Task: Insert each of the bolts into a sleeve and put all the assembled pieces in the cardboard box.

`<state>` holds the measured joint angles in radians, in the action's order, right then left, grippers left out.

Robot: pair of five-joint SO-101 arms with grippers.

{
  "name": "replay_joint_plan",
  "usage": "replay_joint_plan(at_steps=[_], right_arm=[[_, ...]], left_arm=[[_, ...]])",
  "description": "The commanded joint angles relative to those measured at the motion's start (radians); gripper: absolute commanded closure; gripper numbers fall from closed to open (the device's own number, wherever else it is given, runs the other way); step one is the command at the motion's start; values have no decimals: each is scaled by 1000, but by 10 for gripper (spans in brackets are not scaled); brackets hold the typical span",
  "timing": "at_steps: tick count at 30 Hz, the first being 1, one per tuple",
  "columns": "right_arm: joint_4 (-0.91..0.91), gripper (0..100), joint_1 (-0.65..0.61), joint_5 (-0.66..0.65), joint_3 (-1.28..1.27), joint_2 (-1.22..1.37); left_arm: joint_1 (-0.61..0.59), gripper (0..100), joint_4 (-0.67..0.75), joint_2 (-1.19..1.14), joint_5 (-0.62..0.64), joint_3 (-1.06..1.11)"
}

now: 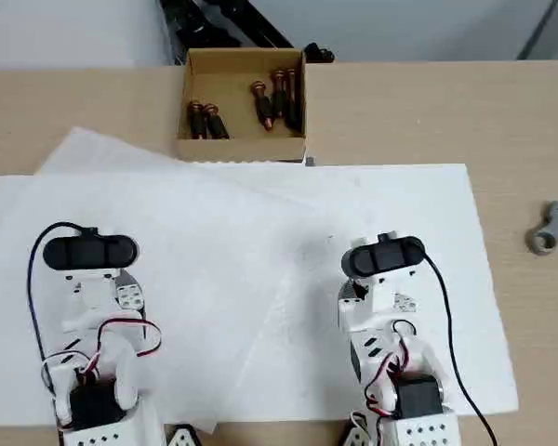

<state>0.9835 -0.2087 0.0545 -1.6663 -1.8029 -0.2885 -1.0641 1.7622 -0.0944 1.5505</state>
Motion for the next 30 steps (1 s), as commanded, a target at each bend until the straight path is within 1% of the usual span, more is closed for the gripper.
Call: replay_joint_plan(at_steps=[1, 3, 30], right_arm=[[-2, 994, 10, -11, -3, -12], [-2, 994, 10, -11, -3, -12], [-2, 994, 10, -11, -3, -12]], left_arm=[[-3, 995, -2, -3, -2, 31], [-2, 995, -2, -3, 0, 65], [0, 995, -2, -3, -3, 62]])
